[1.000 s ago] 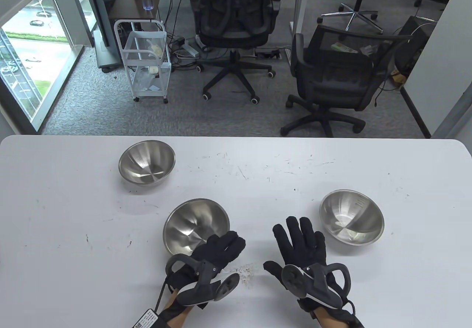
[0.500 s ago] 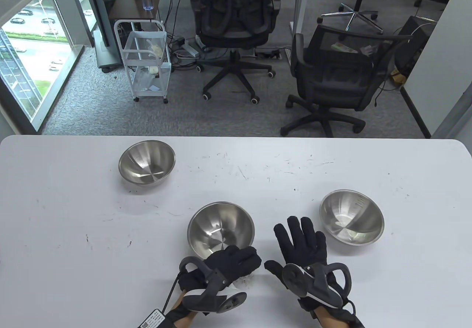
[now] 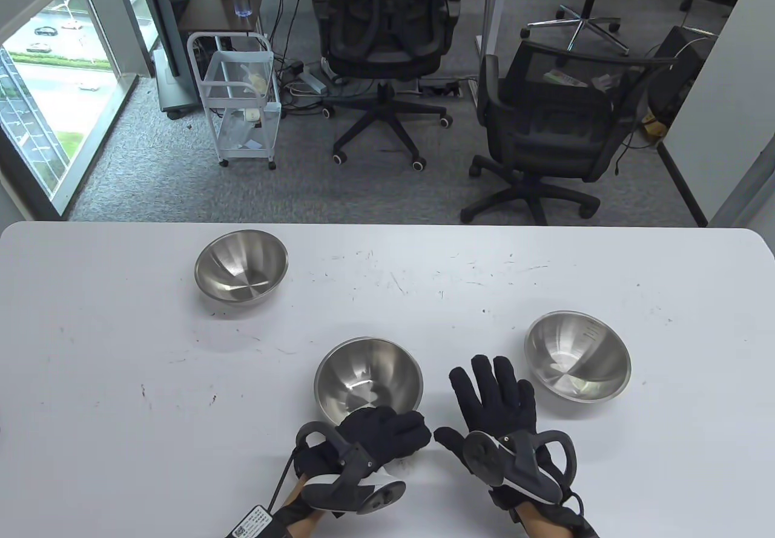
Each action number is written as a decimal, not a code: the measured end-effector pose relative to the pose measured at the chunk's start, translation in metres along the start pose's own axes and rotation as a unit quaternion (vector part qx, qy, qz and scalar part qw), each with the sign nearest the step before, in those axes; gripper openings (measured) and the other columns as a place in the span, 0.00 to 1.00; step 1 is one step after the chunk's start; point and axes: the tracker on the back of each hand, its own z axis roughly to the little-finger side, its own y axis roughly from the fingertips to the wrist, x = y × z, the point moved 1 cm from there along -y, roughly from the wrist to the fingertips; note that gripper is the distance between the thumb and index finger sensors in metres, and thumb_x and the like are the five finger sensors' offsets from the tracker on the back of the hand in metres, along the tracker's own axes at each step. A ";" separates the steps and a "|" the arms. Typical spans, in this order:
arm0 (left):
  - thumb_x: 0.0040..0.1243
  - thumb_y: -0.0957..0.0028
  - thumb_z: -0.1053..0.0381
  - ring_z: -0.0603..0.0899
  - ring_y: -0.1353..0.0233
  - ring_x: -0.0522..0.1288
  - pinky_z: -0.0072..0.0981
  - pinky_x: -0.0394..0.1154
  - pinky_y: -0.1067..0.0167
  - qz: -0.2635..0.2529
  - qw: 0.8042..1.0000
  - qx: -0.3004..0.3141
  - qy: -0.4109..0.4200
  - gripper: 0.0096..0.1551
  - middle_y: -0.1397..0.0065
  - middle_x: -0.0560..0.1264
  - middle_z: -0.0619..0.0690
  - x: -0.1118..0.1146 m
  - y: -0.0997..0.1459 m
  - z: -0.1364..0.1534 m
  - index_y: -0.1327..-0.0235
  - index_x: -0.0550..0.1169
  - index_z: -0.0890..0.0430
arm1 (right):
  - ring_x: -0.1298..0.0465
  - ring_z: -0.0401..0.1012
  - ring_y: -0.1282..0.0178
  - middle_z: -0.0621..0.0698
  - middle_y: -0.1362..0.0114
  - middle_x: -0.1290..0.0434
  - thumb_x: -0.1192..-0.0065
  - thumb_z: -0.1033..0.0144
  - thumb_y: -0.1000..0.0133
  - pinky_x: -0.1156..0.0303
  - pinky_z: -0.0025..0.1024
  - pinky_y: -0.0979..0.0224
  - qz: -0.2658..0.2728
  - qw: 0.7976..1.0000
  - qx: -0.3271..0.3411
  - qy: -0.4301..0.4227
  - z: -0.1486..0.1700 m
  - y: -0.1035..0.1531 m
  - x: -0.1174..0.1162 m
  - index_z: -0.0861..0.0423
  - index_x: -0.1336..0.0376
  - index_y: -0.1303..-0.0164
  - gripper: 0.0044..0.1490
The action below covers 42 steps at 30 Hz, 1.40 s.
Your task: Nest mixing bowl into mixing bowl
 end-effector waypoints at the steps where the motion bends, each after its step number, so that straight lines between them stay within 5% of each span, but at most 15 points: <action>1: 0.75 0.48 0.61 0.44 0.33 0.82 0.37 0.86 0.36 -0.001 1.000 0.001 -0.007 0.40 0.20 0.70 0.40 0.001 0.000 -0.001 0.28 0.69 0.33 | 0.55 0.63 0.10 0.58 0.06 0.56 0.50 0.28 0.49 0.49 0.70 0.21 0.000 1.000 0.000 0.000 0.000 0.000 0.000 0.44 0.61 0.11 0.59; 10: 0.74 0.51 0.46 0.49 0.25 0.76 0.43 0.82 0.32 -0.001 1.000 -0.001 -0.025 0.42 0.16 0.67 0.43 -0.001 0.001 -0.002 0.23 0.65 0.36 | 0.55 0.62 0.10 0.59 0.07 0.56 0.50 0.28 0.49 0.49 0.70 0.21 -0.003 1.000 0.001 -0.002 0.000 -0.001 0.000 0.44 0.61 0.11 0.59; 16: 0.63 0.49 0.36 0.52 0.23 0.75 0.47 0.80 0.32 -0.013 0.999 -0.022 0.022 0.41 0.15 0.67 0.45 -0.009 0.006 0.011 0.20 0.64 0.38 | 0.55 0.63 0.10 0.58 0.06 0.56 0.50 0.28 0.49 0.48 0.70 0.21 -0.004 1.000 0.001 -0.002 0.000 -0.001 0.000 0.44 0.61 0.11 0.59; 42: 0.60 0.49 0.33 0.55 0.21 0.72 0.53 0.76 0.30 -0.052 0.982 -0.178 0.048 0.42 0.14 0.67 0.46 -0.019 0.051 0.095 0.19 0.65 0.40 | 0.55 0.63 0.10 0.58 0.07 0.56 0.50 0.28 0.49 0.48 0.70 0.21 -0.006 1.000 0.000 -0.004 0.001 -0.001 0.000 0.44 0.61 0.11 0.59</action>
